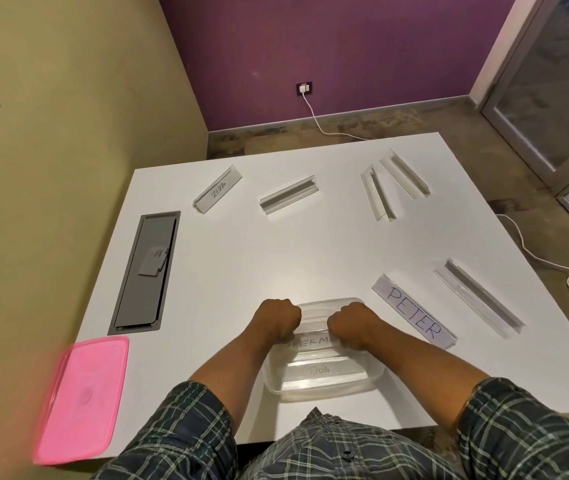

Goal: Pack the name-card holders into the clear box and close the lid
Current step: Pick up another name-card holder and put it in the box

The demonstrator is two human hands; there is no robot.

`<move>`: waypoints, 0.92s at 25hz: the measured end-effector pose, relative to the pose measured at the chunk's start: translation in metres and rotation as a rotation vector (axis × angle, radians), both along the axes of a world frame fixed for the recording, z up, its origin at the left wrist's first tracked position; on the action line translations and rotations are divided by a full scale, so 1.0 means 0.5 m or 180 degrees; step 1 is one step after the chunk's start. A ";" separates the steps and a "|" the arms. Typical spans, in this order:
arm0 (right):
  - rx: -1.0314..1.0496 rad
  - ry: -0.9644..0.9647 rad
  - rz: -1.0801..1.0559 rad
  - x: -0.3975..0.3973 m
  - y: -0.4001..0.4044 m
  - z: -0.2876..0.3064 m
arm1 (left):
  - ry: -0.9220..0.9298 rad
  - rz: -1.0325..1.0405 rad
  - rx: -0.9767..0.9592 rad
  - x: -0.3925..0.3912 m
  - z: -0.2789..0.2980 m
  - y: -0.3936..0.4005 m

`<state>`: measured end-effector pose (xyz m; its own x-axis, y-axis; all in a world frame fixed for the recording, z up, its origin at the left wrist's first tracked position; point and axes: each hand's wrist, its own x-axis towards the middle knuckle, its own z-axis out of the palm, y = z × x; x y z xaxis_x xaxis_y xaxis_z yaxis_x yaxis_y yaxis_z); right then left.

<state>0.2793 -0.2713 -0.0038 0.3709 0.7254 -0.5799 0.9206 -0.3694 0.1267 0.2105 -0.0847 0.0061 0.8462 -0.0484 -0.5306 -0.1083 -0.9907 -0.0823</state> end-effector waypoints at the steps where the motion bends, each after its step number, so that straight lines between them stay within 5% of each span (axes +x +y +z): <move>1: -0.0013 -0.0018 0.0011 -0.002 -0.001 -0.002 | -0.0031 -0.0006 -0.0006 -0.002 0.001 -0.002; 7: 0.0334 -0.0271 0.0286 0.004 -0.013 -0.016 | -0.0090 -0.0384 0.0011 -0.001 0.010 -0.014; 13: 0.2350 -0.0610 0.0531 0.027 -0.061 0.002 | -0.0871 0.0223 -0.0691 0.035 0.039 -0.033; 17: 0.3118 -0.0859 -0.0844 0.069 -0.094 0.042 | -0.1300 0.1112 -0.1397 0.090 0.066 -0.069; 23: 0.2483 -0.0458 -0.3513 0.128 -0.213 0.038 | -0.0954 0.1560 -0.2080 0.167 0.072 -0.145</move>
